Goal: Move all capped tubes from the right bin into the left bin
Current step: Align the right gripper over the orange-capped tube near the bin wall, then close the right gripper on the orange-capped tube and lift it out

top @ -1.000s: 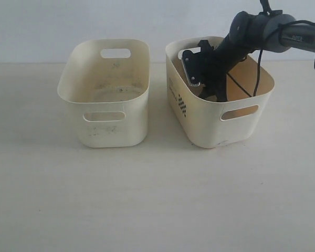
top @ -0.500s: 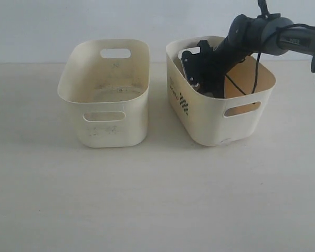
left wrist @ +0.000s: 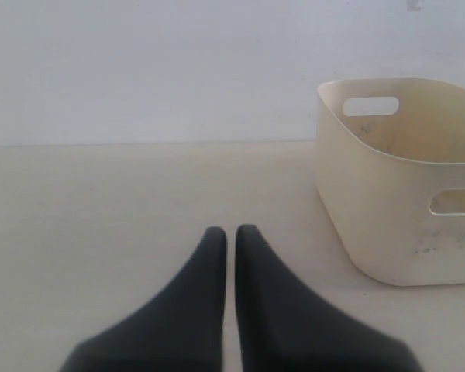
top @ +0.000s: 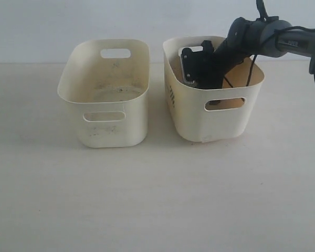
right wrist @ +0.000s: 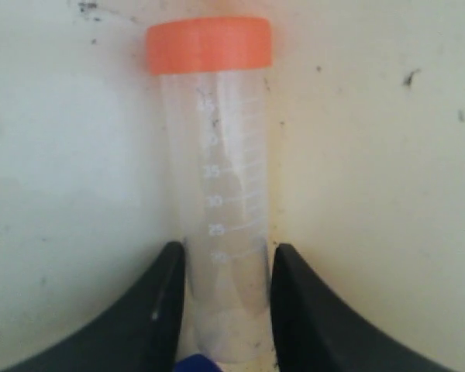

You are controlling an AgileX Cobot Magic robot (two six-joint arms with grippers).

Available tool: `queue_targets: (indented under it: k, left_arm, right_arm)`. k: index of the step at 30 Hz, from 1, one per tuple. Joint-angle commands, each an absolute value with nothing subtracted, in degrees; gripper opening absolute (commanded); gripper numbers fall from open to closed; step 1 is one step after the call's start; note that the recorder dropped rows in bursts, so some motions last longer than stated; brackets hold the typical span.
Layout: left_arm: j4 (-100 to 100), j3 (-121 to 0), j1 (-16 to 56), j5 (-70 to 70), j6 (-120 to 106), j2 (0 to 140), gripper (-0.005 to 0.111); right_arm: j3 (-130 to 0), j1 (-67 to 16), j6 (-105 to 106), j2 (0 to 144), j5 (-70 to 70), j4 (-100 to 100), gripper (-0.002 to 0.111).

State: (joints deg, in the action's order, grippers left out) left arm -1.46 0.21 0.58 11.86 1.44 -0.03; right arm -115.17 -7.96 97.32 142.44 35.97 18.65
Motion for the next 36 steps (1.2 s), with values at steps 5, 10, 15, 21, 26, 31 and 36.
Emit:
queue_targets:
  k: [5,10,15,21,26,31,36]
  left_arm:
    - [-1.1,0.0,0.6,11.6,2.0,0.0,0.004]
    - [-1.1,0.0,0.6,11.6,2.0,0.0,0.004]
    - [-1.1,0.0,0.6,11.6,2.0,0.0,0.004]
    - [-1.1,0.0,0.6,11.6,2.0,0.0,0.004]
    - [-1.1,0.0,0.6,11.6,2.0,0.0,0.004]
    - [-1.1,0.0,0.6,11.6,2.0,0.0,0.004]
    - [-1.1,0.0,0.6,11.6,2.0,0.0,0.004]
  right_arm:
    - [-114.6,-7.9,94.8,139.3,39.7,17.5,0.000]
    - [-114.6,-7.9,92.4,136.4,43.1,17.5,0.000]
    - [-114.6,-7.9,86.4,132.5,48.5,17.5,0.000]
    - [-114.6,-7.9,74.7,126.8,57.9,13.5,0.000]
    - [-114.6,-7.9,59.3,120.4,68.3,11.7,0.000]
    - [-114.6,-8.0,47.5,115.8,70.0,13.3,0.000]
    - [-114.6,-8.0,42.6,112.3,70.0,20.0,0.000]
